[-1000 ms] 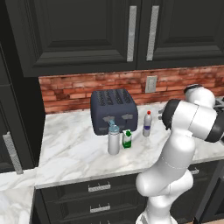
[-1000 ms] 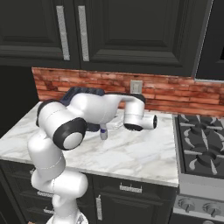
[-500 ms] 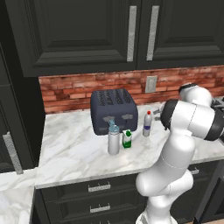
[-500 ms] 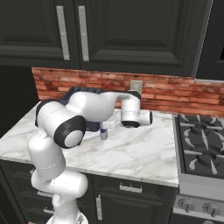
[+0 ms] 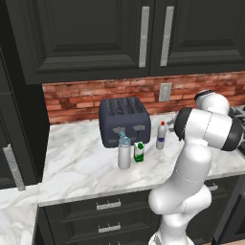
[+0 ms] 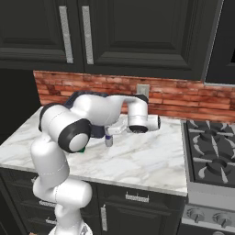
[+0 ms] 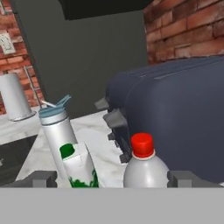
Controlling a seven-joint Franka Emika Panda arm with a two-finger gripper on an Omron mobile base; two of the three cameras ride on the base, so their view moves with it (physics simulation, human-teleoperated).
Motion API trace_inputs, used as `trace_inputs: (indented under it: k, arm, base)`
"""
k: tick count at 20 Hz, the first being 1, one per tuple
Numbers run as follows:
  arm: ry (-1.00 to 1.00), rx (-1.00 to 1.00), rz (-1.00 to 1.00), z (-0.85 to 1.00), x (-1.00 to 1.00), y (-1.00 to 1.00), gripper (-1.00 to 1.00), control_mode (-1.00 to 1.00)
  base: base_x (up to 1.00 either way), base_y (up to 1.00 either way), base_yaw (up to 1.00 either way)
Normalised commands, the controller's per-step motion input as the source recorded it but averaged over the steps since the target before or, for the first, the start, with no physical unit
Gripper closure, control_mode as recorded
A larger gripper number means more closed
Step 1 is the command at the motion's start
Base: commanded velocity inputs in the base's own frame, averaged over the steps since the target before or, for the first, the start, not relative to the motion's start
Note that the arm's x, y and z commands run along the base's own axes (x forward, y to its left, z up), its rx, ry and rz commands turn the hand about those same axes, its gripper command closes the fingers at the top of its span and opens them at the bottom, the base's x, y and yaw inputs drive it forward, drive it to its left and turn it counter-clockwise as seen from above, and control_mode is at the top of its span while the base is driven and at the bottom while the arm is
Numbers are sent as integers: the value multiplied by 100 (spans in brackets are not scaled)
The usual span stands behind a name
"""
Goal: Move the drinks to the dining counter.
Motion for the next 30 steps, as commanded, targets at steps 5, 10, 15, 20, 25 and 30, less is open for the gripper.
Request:
trace_inputs:
  k: [5,10,15,20,25,30]
  arm:
    - [0,1,0,-16,10,0,-100,-100]
    - [0,0,0,-15,21,0,-100,-100]
    - [0,0,0,-4,15,0,-100,-100]
    - [0,0,0,-2,4,0,-100,-100]
    - [1,2,4,-6,0,17,-100,-100]
    - [1,1,4,-1,0,8,-100,-100]
  base:
    - [0,0,0]
    - [0,0,0]
    - [0,0,0]
    - [0,0,0]
    - [0,0,0]
    - [0,0,0]
